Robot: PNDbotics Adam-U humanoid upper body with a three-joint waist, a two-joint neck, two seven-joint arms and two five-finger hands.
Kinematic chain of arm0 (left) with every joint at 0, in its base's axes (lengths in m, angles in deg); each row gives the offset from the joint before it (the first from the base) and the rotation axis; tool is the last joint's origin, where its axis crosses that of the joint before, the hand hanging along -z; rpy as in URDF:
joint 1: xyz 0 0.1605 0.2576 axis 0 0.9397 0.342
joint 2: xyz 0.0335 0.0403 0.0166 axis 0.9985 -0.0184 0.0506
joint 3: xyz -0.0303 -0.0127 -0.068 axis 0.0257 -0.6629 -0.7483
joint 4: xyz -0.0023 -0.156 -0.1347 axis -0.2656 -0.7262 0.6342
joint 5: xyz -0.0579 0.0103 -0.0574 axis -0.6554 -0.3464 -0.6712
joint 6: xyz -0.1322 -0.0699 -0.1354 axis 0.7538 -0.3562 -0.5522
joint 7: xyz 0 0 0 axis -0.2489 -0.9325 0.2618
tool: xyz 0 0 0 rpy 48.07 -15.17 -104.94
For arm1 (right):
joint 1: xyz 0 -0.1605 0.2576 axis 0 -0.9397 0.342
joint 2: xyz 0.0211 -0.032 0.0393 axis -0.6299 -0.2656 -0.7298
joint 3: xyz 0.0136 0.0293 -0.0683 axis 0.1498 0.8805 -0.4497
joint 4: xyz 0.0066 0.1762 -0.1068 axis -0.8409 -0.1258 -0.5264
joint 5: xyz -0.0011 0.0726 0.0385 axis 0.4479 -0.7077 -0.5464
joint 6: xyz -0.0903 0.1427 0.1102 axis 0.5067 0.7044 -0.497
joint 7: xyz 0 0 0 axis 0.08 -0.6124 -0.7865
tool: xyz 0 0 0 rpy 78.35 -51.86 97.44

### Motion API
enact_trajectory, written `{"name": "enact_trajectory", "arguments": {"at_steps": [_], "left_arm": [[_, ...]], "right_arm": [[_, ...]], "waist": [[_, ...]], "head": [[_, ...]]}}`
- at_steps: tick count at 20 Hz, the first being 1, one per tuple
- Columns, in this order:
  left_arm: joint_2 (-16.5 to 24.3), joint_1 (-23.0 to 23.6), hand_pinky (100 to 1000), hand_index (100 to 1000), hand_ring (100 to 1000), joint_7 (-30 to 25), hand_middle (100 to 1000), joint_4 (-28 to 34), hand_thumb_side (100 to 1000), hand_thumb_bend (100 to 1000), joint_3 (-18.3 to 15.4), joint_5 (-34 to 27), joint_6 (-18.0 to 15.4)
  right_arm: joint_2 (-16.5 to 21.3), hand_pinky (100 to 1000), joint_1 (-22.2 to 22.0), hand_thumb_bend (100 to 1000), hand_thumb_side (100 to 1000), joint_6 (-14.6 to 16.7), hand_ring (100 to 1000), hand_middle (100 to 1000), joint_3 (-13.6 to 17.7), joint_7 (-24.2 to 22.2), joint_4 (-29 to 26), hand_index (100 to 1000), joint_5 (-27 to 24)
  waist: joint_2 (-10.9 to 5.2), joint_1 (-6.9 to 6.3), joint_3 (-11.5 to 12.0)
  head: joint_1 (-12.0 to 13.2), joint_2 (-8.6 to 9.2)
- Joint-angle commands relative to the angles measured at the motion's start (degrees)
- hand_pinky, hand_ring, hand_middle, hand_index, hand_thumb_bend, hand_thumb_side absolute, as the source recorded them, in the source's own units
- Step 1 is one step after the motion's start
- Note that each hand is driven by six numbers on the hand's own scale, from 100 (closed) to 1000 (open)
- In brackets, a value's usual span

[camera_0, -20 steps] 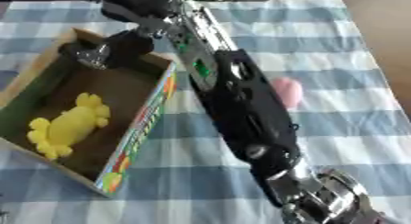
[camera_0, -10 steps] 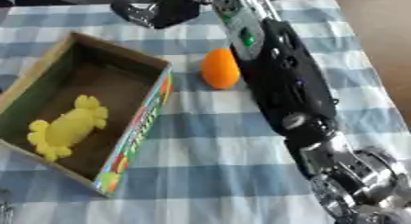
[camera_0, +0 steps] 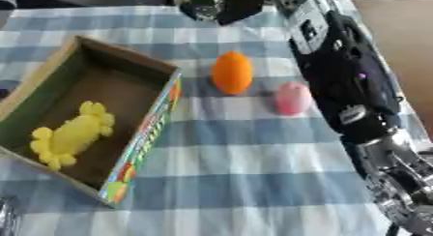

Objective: Pick up objects on the table and place them in the box.

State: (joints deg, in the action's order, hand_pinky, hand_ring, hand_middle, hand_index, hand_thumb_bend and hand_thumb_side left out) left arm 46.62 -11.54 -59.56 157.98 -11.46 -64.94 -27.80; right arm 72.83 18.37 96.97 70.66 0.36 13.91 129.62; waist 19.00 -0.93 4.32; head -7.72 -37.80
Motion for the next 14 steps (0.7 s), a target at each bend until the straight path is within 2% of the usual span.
{"name": "enact_trajectory", "arguments": {"at_steps": [1,7,14], "left_arm": [[1.28,-0.35,503,752,655,0.33,610,0.97,729,100,-0.35,0.35,-0.1],[1.28,-0.25,503,751,655,0.53,610,0.97,730,100,-0.48,0.49,0.01],[1.15,-0.2,503,751,656,0.41,610,0.97,732,100,-0.37,0.51,0.16]], "right_arm": [[2.19,880,0.75,407,760,1.1,943,864,0.55,-2.18,0.41,922,-0.75],[4.13,893,-0.22,434,735,3.52,950,862,0.23,-6.58,2.72,924,-1.72],[4.65,916,-1.07,493,739,5.67,954,851,-1.23,-12.08,5.61,933,-6.57]], "waist": [[-1.4,-0.08,0.06],[-1.2,-0.04,-0.02],[-1.0,-0.16,-0.03]], "head": [[0.12,-0.01],[0.32,0.11],[0.39,0.42]]}}
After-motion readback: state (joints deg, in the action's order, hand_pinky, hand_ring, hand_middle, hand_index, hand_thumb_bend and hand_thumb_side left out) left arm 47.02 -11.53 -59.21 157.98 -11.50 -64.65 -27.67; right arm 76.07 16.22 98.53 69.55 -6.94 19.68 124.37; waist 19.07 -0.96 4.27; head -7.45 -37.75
